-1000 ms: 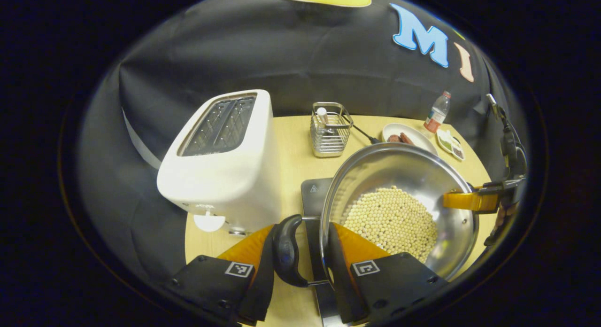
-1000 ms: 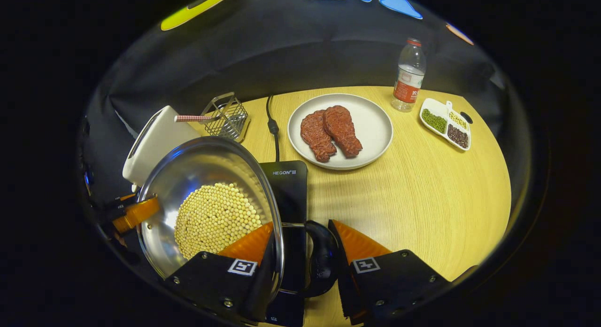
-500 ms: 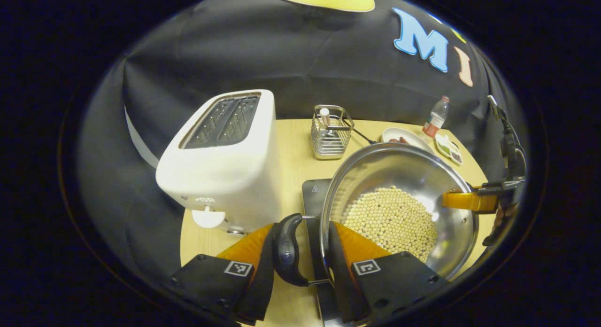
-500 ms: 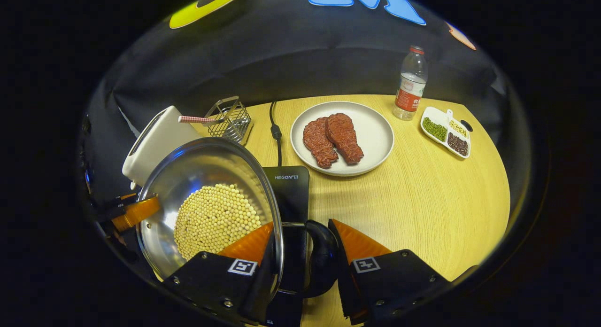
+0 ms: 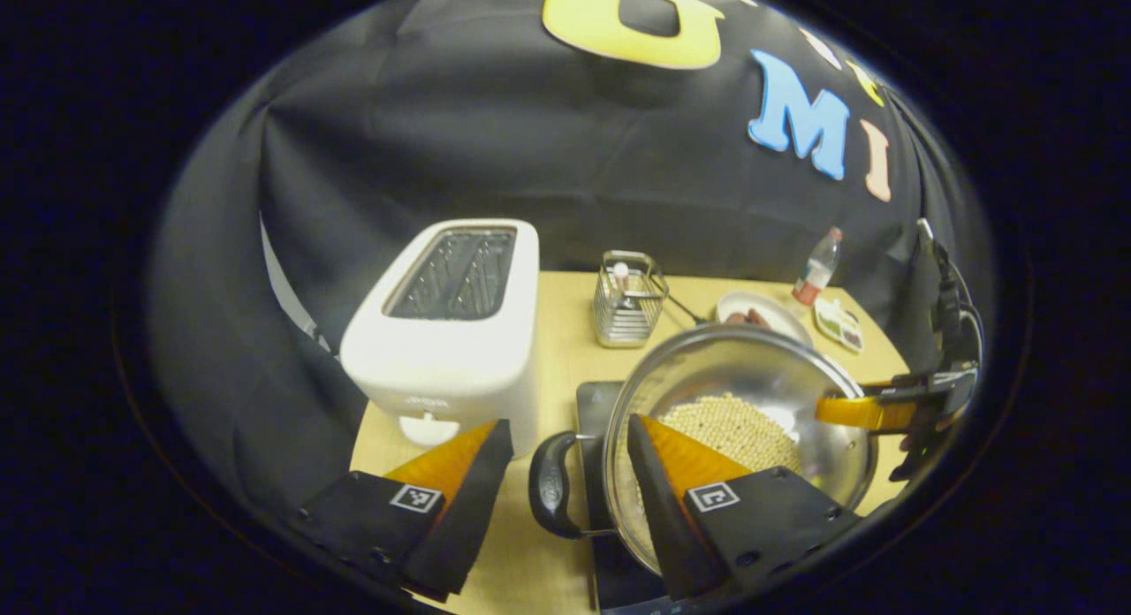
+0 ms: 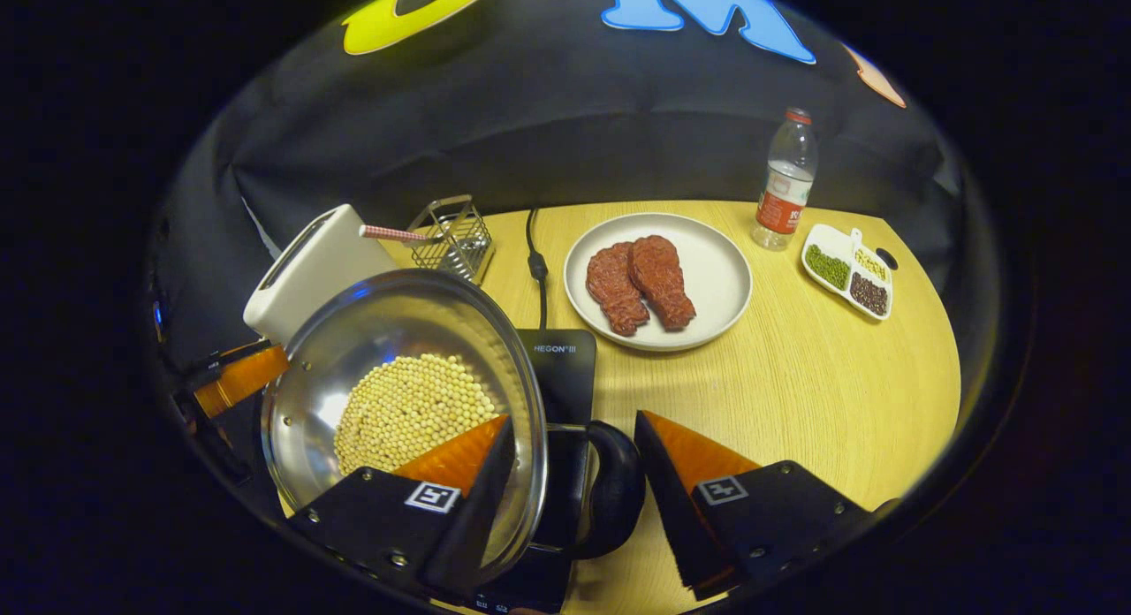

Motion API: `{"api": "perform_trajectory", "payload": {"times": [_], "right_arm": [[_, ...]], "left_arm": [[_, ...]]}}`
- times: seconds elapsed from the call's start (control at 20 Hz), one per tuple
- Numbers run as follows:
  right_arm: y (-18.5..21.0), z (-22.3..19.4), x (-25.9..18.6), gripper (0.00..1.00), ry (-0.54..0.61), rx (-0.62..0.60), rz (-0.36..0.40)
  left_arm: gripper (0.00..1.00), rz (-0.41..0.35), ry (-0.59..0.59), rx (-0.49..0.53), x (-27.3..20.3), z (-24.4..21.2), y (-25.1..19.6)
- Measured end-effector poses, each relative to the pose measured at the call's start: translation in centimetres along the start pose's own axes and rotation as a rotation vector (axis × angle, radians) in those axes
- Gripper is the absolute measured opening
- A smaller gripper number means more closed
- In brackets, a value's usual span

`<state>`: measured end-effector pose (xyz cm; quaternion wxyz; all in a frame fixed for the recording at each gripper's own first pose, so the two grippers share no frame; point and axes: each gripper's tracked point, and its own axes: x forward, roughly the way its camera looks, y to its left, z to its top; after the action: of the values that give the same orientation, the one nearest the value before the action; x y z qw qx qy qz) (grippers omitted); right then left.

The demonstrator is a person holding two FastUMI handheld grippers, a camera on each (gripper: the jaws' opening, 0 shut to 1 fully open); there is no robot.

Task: First push the handle of the pot to place it horizontally, then grasp the pot with both hands and set it on the induction cooktop.

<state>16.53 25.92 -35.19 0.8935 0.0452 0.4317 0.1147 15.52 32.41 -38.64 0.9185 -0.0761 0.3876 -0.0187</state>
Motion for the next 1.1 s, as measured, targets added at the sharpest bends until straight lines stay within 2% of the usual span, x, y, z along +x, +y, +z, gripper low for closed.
{"api": "perform_trajectory", "payload": {"times": [0.05, 0.1, 0.15, 0.45, 0.5, 0.75, 0.85, 1.0, 1.05, 1.1], "right_arm": [[0.2, 0.8, -0.9, 0.76, -0.035, -0.007, 0.007], [0.3, 1.5, -2.1, 0.76, -0.067, -0.02, 0.015], [0.3, 2.1, -3.2, 0.86, -0.097, -0.031, 0.02], [-2.5, 4.9, -12.7, 0.86, -0.285, -0.055, 0.026], [-3.4, 5.5, -14.5, 0.86, -0.319, -0.053, 0.024], [-10.1, 9.2, -25.7, 0.85, -0.526, -0.04, -0.049], [-13.2, 10.4, -30.3, 0.85, -0.605, -0.055, -0.08], [-17.1, 11.2, -36.0, 0.85, -0.682, -0.088, -0.128], [-17.8, 11.5, -37.8, 0.86, -0.703, -0.09, -0.123], [-18.6, 12.8, -39.2, 0.89, -0.718, -0.086, -0.111]], "left_arm": [[0.87, 0.013, -0.035, -0.014, -0.8, 0.9, 0.2], [0.87, 0.027, -0.066, -0.022, -1.8, 1.7, 0.4], [0.86, 0.038, -0.095, -0.024, -2.9, 2.4, 0.3], [0.89, 0.073, -0.265, -0.009, -11.2, 6.4, -5.6], [0.87, 0.078, -0.298, -0.004, -12.8, 7.2, -7.4], [0.87, 0.091, -0.473, 0.027, -21.2, 10.7, -19.1], [0.88, 0.065, -0.539, 0.005, -24.4, 12.0, -24.6], [0.89, 0.056, -0.665, 0.037, -28.4, 14.3, -31.0], [0.93, 0.049, -0.69, 0.052, -29.2, 15.0, -32.8], [0.92, 0.037, -0.703, 0.064, -29.9, 15.4, -34.7]]}}
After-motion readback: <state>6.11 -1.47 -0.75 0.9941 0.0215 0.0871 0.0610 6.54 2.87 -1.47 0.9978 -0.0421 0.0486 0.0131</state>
